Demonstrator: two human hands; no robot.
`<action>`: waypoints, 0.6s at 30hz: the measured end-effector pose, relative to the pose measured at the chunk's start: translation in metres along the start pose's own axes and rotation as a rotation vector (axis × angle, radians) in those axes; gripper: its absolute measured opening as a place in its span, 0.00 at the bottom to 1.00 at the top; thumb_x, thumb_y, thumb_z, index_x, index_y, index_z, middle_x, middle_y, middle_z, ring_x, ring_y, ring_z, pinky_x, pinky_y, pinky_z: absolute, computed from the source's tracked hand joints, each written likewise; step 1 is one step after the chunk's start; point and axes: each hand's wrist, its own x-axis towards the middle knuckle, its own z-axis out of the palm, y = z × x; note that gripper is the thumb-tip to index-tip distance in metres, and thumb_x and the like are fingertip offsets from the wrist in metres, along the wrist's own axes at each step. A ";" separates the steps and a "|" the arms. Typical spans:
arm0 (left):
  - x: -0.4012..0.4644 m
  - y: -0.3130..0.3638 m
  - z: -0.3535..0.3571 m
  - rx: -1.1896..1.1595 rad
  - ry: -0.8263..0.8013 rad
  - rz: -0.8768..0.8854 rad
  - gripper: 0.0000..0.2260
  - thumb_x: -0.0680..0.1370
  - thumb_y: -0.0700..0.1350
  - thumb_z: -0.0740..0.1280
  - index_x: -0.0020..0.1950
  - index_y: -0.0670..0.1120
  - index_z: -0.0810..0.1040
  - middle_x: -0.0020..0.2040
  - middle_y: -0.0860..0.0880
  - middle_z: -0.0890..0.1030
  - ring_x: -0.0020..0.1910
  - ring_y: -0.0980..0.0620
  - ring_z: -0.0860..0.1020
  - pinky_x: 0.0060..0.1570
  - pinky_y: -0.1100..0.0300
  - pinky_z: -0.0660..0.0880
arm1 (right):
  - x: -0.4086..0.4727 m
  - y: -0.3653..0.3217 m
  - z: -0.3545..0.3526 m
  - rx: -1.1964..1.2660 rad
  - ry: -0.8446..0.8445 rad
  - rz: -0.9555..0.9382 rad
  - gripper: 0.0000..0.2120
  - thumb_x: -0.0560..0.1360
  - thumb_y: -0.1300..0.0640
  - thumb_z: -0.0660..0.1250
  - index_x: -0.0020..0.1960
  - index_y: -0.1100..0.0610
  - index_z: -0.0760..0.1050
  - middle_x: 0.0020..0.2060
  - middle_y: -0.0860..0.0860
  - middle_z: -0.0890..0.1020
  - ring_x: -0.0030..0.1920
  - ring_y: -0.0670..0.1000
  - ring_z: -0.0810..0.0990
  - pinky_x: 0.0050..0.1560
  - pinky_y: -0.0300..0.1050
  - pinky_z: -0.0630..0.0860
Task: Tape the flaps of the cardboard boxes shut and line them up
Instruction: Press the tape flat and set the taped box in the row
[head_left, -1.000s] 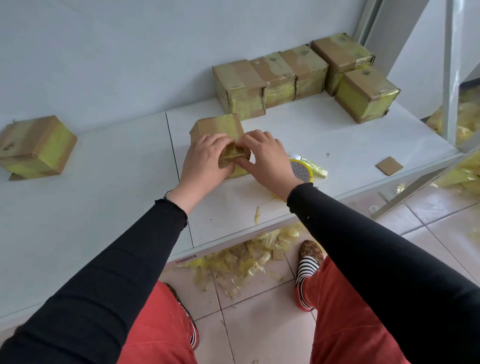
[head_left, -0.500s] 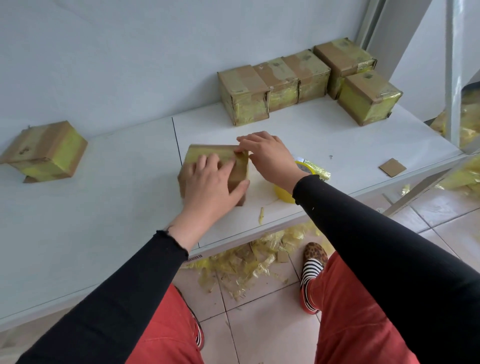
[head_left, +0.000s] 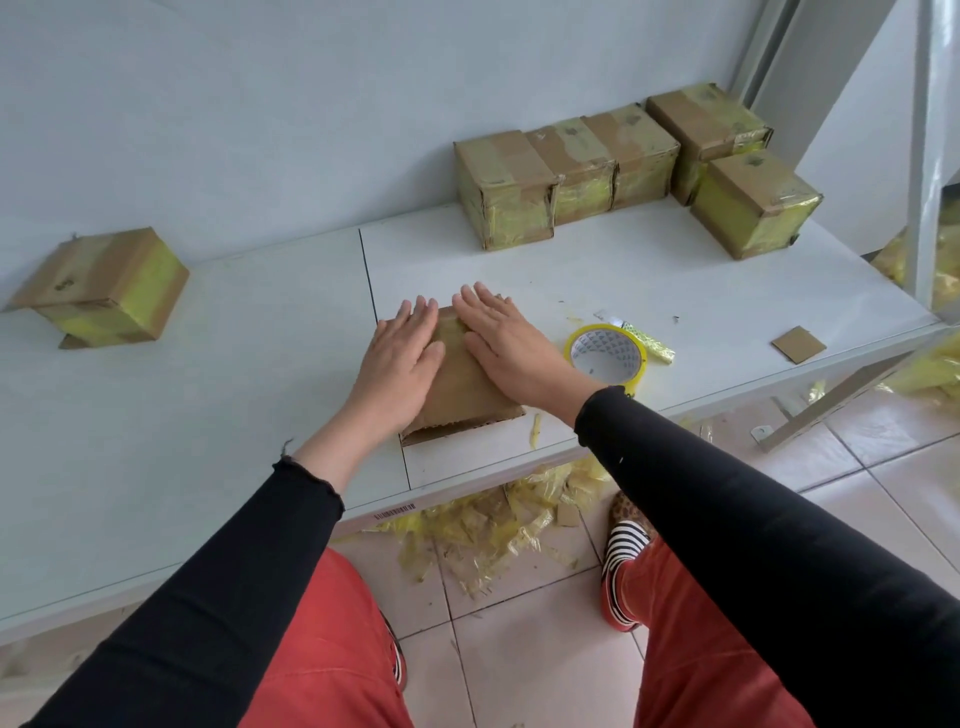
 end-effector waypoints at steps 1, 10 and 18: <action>-0.001 -0.006 -0.003 -0.164 0.013 -0.041 0.27 0.88 0.45 0.55 0.85 0.54 0.49 0.85 0.54 0.44 0.82 0.59 0.41 0.79 0.59 0.37 | -0.001 0.000 -0.001 0.149 0.020 0.042 0.27 0.86 0.61 0.55 0.83 0.59 0.51 0.83 0.54 0.50 0.83 0.51 0.44 0.81 0.45 0.42; -0.017 -0.032 0.016 -1.240 -0.030 -0.572 0.41 0.72 0.61 0.73 0.82 0.62 0.59 0.76 0.54 0.73 0.74 0.52 0.73 0.75 0.44 0.67 | -0.008 0.022 0.017 1.212 0.053 0.572 0.35 0.77 0.47 0.71 0.78 0.31 0.58 0.65 0.44 0.79 0.53 0.48 0.86 0.48 0.45 0.83; -0.018 -0.018 0.023 -1.291 0.098 -0.610 0.29 0.81 0.58 0.68 0.80 0.56 0.66 0.69 0.50 0.80 0.65 0.49 0.80 0.61 0.50 0.79 | -0.009 0.005 0.021 1.260 0.110 0.601 0.33 0.76 0.43 0.67 0.78 0.31 0.60 0.66 0.48 0.79 0.60 0.55 0.83 0.57 0.54 0.83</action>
